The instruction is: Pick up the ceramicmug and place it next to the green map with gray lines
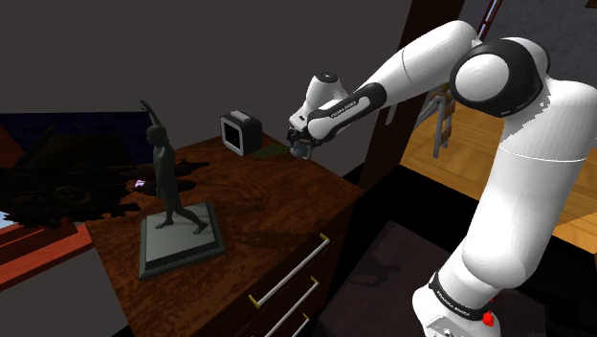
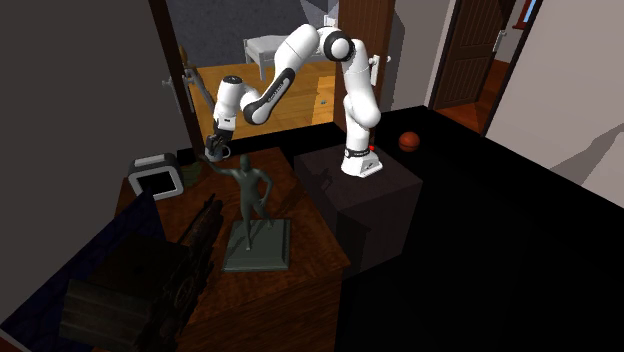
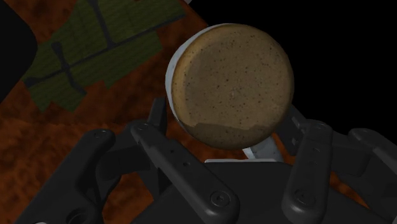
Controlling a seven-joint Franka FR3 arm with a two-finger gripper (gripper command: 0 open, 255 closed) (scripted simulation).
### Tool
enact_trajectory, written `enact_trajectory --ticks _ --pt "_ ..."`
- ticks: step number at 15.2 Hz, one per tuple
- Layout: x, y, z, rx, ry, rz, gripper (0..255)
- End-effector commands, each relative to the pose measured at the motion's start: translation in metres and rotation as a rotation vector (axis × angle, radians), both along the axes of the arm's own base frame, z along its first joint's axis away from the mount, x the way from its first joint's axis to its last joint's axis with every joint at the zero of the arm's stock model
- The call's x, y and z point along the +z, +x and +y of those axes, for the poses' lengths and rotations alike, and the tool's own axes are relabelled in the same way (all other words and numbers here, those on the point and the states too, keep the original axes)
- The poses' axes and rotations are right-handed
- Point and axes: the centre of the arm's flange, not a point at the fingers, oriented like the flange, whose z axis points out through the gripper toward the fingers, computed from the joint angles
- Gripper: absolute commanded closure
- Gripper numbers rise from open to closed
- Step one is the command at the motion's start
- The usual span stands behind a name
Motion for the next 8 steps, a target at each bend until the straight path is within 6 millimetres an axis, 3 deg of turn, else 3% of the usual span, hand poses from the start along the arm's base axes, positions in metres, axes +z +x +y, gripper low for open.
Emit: enact_trajectory --ticks 1,2,7,8 --pt "0.0 0.0 0.0 0.0 0.0 -0.001 255" --pt "0.0 0.0 0.0 0.0 0.0 -0.001 0" --pt "0.0 0.0 0.0 0.0 0.0 -0.001 0" --pt "0.013 -0.004 0.002 0.0 0.0 -0.001 0"
